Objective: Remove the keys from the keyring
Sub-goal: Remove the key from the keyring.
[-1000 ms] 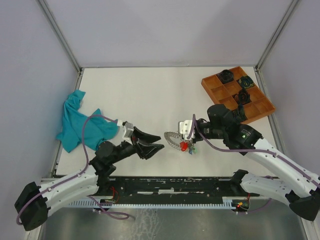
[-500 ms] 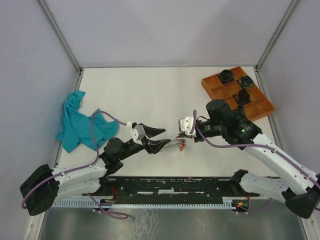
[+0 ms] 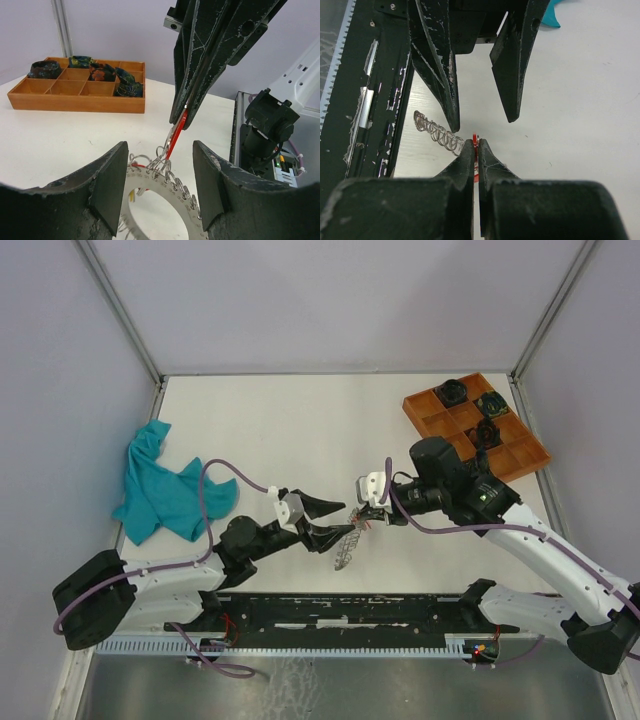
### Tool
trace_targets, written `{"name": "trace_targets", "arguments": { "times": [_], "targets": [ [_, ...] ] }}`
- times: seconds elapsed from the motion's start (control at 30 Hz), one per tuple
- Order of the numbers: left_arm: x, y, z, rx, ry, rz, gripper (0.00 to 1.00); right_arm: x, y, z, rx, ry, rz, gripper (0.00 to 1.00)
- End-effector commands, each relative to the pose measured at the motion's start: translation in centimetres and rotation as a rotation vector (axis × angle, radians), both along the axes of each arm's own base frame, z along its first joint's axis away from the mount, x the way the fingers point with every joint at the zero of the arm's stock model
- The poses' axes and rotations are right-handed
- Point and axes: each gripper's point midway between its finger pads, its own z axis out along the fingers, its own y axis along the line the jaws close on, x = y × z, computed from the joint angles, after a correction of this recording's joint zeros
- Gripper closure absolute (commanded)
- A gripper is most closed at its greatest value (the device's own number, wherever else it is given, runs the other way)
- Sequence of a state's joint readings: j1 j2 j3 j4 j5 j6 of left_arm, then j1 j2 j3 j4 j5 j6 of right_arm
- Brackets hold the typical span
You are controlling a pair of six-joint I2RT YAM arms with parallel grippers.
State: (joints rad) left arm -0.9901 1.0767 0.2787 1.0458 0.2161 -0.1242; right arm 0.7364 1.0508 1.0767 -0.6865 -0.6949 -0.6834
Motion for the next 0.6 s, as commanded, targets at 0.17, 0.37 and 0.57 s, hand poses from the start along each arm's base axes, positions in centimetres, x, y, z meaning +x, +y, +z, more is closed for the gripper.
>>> {"name": "trace_targets", "arguments": {
  "times": [0.17,0.37,0.57],
  "targets": [
    [0.5,-0.9,2.9,-0.052,-0.089,0.031,0.39,0.1,1.0,3.4,0.105,-0.022,0.025,0.99],
    [0.8,-1.1,2.8,-0.050,-0.081,0.048,0.44,0.1,1.2,3.3,0.111,-0.002,0.023,0.99],
    [0.9,-1.5,2.4,-0.036,-0.071,0.045,0.52,0.1,1.2,3.2,0.111,0.001,0.020,0.99]
  ]
}}
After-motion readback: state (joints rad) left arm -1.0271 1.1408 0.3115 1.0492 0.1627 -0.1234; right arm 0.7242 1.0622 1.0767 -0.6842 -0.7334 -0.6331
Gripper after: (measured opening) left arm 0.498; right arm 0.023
